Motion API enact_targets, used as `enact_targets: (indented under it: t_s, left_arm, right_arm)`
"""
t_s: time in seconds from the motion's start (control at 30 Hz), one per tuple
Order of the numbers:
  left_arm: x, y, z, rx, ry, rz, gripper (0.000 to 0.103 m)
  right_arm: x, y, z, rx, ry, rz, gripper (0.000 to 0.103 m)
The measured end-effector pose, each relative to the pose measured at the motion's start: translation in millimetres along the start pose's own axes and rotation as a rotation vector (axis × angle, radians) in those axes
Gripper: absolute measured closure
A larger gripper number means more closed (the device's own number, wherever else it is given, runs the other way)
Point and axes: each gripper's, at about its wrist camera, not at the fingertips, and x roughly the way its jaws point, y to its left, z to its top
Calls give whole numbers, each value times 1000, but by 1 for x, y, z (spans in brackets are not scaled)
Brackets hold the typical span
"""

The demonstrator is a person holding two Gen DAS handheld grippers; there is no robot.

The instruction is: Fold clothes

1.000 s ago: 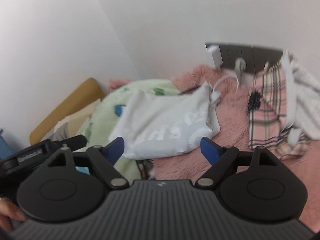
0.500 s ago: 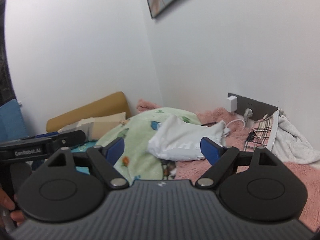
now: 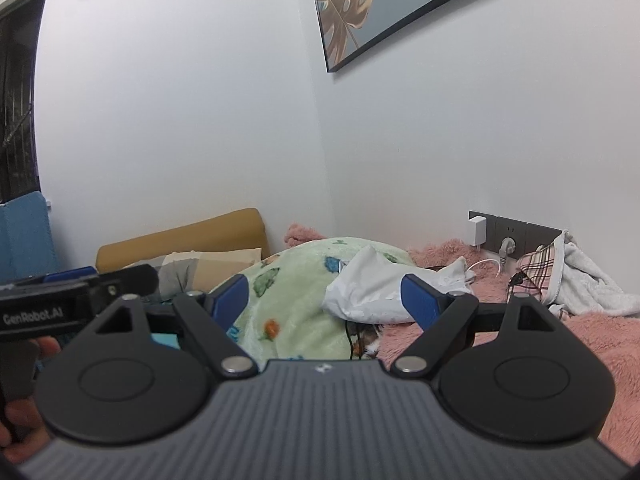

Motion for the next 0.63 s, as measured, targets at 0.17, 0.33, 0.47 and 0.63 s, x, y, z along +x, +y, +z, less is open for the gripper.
enact_targets:
  t_s: [0.17,0.33,0.47,0.63]
  left_arm:
    - [-2,10,-8,-1,-7,16,0]
    - [8,18,-17,-17,19,25,0]
    - [13,22,-23,-19,36,33,0]
    - [15,25,-25,-20,38,42,0]
  right_arm:
    - [12,7,-10,-12,-3,-12,18]
    - [22,9,-16,-20,-12,-28,18]
    - [25,12,-20,-30,-22,-46,18]
    - [30,13,-23,-27,-17,-44,18]
